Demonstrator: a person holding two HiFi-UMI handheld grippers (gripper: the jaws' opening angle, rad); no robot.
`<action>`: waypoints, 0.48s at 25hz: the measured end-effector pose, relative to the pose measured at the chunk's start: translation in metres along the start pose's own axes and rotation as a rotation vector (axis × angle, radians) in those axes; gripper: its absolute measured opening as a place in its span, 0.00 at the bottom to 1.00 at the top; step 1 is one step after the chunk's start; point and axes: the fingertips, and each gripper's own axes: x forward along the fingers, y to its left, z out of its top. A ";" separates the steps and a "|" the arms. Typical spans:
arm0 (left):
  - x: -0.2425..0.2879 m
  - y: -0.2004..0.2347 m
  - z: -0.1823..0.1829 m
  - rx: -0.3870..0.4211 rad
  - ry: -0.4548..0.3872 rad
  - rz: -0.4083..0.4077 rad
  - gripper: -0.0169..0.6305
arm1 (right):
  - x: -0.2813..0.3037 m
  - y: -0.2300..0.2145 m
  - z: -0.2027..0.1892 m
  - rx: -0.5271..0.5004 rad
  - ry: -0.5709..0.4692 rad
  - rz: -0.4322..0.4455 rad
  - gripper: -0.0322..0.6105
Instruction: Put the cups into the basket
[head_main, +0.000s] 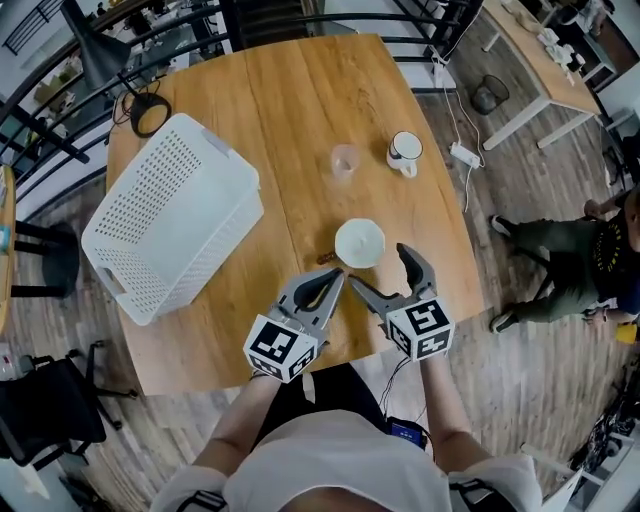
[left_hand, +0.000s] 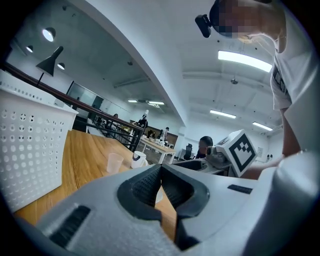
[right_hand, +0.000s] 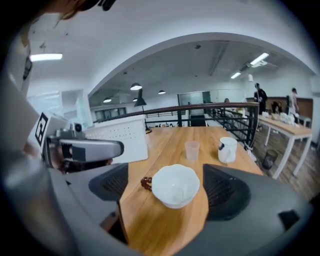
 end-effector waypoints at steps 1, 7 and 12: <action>-0.001 0.003 0.000 -0.007 -0.001 0.003 0.04 | 0.006 -0.001 0.000 -0.076 0.034 0.024 0.75; 0.001 0.016 -0.004 -0.039 0.009 0.005 0.04 | 0.042 0.002 -0.028 -0.197 0.318 0.251 0.93; 0.005 0.028 -0.006 -0.057 0.006 0.015 0.04 | 0.064 -0.008 -0.041 -0.322 0.452 0.296 0.93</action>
